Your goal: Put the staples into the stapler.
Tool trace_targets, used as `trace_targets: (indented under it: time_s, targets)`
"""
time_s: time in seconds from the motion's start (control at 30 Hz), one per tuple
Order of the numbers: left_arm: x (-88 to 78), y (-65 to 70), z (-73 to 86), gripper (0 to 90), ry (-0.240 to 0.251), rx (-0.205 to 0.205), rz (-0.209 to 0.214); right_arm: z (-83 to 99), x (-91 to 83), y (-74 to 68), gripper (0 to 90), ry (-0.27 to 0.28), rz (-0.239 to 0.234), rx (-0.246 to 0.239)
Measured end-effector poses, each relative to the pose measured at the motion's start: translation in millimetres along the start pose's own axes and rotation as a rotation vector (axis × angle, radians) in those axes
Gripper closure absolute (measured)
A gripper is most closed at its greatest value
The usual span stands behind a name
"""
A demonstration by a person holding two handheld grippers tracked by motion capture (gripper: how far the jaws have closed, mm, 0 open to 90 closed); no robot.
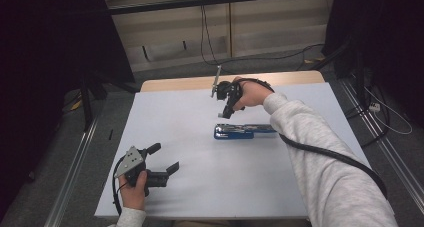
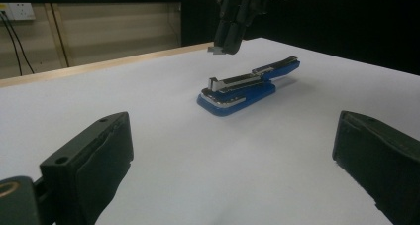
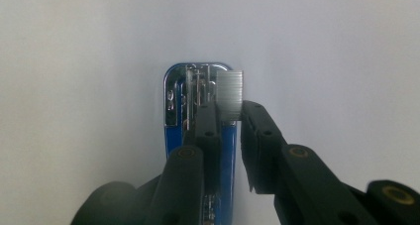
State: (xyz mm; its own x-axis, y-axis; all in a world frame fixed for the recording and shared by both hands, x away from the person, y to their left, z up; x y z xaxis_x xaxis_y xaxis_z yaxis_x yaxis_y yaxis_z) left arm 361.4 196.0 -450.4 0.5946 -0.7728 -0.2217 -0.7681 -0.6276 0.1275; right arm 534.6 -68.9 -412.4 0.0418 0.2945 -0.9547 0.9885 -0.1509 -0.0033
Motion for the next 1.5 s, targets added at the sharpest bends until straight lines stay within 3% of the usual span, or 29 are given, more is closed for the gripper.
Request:
trace_targets:
  time_s: [0.5, 0.53, 0.7, 0.8, 1.5]
  targets:
    - [-0.9, 0.2, -0.5, 2.2, 0.003, 0.001, -0.001, -0.2, -1.1, -7.0, 78.3, 0.009, -0.004, -0.003]
    - [-0.3, 0.1, 0.0, 2.3, -0.002, -0.001, 0.002, -0.5, -1.0, -8.2, 78.3, 0.007, -0.005, -0.019]
    - [-0.2, 0.4, -0.2, 2.2, -0.002, 0.002, 0.004, -1.2, 0.1, -12.3, 78.3, 0.003, -0.013, -0.005]
    - [-0.2, 0.3, -0.1, 2.2, -0.003, 0.001, 0.003, -1.1, 1.9, -12.6, 78.3, 0.009, -0.014, -0.019]
    - [-0.1, 0.8, -0.4, 2.3, 0.0, 0.002, 0.003, 2.8, 16.4, -15.0, 78.3, -0.002, -0.035, 0.0]
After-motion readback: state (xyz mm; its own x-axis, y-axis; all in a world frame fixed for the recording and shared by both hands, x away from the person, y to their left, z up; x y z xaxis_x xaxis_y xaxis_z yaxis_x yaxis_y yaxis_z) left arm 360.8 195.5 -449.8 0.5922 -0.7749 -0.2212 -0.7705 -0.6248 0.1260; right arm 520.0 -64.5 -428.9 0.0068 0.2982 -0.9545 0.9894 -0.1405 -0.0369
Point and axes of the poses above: each handheld gripper's, and its own axes: x roughly forward along the jaws, z roughly out of its underside, y roughly to its right, the point moved 5 cm from there along x, roughly forward along the jaws, and after that the axes turned 3 degrees about -x, right-handed, at the moved point
